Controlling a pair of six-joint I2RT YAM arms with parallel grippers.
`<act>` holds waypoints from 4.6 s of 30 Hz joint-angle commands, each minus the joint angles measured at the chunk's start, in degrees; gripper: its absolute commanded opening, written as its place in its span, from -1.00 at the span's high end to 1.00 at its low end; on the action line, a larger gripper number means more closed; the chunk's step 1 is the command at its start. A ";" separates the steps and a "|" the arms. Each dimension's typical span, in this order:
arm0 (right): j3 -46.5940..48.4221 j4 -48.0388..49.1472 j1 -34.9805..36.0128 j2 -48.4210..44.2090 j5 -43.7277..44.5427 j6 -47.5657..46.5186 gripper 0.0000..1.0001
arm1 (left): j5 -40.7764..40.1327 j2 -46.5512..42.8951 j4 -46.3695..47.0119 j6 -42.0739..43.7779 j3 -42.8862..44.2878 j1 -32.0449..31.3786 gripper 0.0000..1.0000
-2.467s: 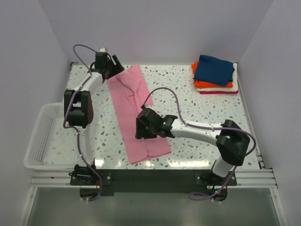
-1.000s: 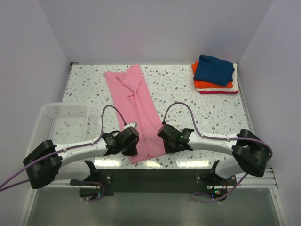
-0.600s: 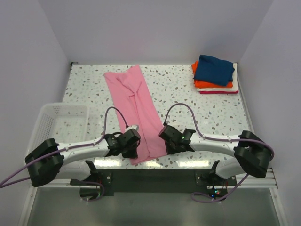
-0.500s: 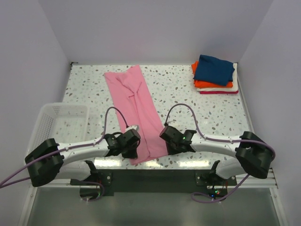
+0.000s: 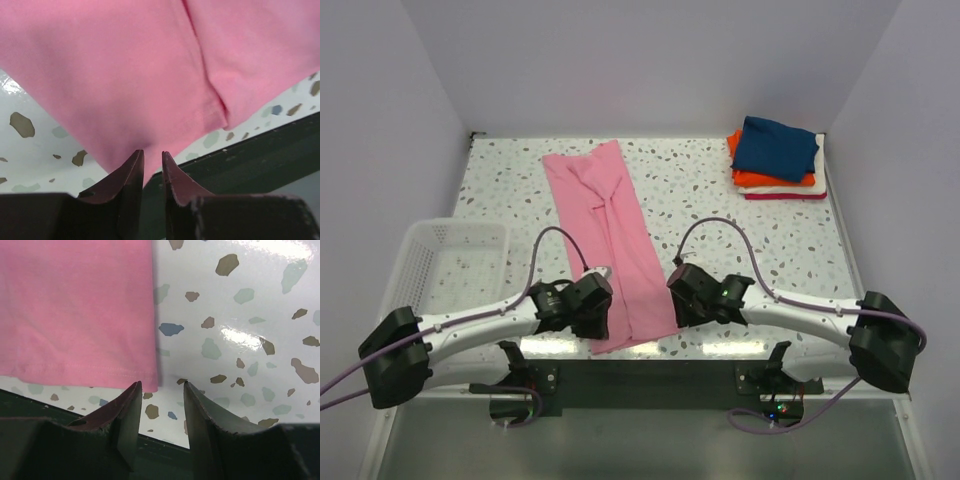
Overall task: Fold and stack the t-shirts
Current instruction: Fold the tshirt
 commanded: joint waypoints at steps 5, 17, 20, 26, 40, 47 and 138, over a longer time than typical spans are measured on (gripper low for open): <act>5.35 1.25 -0.18 -0.16 -4.81 -3.10 0.19 | -3.40 -7.09 -7.39 -6.24 3.57 -0.45 0.58; 11.42 10.21 3.33 9.24 -11.06 -1.87 0.38 | 1.34 -8.85 -0.80 -12.48 -9.62 -0.89 0.84; 11.95 11.53 5.00 11.53 -11.76 -1.17 0.42 | 1.43 -9.11 -1.59 -12.66 -9.45 -0.89 0.84; 12.39 12.41 8.43 15.57 -11.41 0.15 0.43 | 1.08 -9.11 -3.26 -11.87 -7.43 -0.97 0.84; 7.74 9.08 9.31 18.04 -9.04 0.41 0.31 | 0.64 -10.52 -5.37 -11.69 -5.58 -0.89 0.81; 8.43 6.44 9.22 10.49 -8.35 0.86 0.17 | -1.03 -14.20 -9.05 -13.01 -1.54 -0.89 0.36; 43.66 12.06 -22.59 37.80 -23.98 -2.66 1.00 | -7.44 3.00 15.28 -1.50 10.85 31.09 1.00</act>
